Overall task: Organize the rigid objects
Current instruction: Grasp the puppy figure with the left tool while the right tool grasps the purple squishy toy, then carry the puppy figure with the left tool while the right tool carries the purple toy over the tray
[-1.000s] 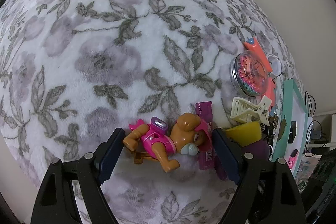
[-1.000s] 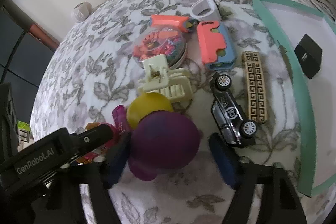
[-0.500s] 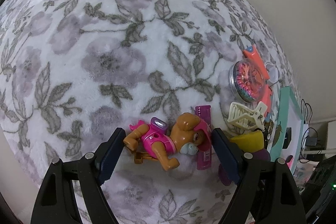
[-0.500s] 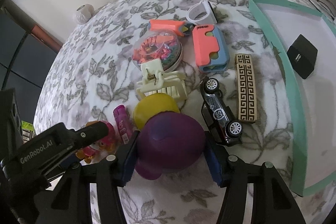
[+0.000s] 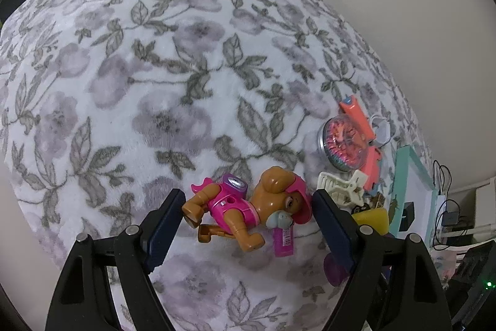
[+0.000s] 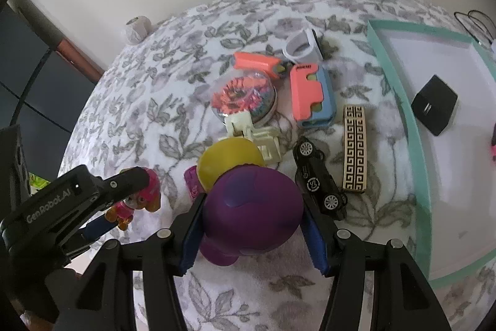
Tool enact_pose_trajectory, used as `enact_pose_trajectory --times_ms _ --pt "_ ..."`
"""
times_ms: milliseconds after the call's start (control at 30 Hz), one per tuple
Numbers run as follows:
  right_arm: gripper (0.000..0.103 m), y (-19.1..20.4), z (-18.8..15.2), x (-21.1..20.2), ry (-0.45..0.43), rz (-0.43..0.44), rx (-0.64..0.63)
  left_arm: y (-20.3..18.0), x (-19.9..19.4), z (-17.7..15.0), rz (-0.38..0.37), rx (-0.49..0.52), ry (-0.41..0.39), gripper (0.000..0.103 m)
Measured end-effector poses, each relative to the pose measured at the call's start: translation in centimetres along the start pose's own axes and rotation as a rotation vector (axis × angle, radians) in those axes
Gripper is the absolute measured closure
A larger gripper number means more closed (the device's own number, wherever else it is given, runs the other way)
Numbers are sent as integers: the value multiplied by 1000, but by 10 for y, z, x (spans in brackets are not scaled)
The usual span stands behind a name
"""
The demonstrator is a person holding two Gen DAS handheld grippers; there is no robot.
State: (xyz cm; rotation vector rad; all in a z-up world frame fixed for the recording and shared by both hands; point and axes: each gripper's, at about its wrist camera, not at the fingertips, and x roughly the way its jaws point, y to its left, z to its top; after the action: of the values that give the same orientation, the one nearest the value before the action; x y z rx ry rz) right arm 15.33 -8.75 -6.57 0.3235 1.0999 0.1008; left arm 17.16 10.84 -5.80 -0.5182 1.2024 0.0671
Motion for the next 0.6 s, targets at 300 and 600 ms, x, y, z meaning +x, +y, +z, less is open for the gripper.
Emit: enact_pose_trajectory --times_ms 300,600 --pt "42 -8 6 -25 -59 -6 -1 -21 -14 -1 -20 30 -59 19" --pt "42 -49 12 -66 -146 -71 53 -68 -28 -15 -59 132 -91 19"
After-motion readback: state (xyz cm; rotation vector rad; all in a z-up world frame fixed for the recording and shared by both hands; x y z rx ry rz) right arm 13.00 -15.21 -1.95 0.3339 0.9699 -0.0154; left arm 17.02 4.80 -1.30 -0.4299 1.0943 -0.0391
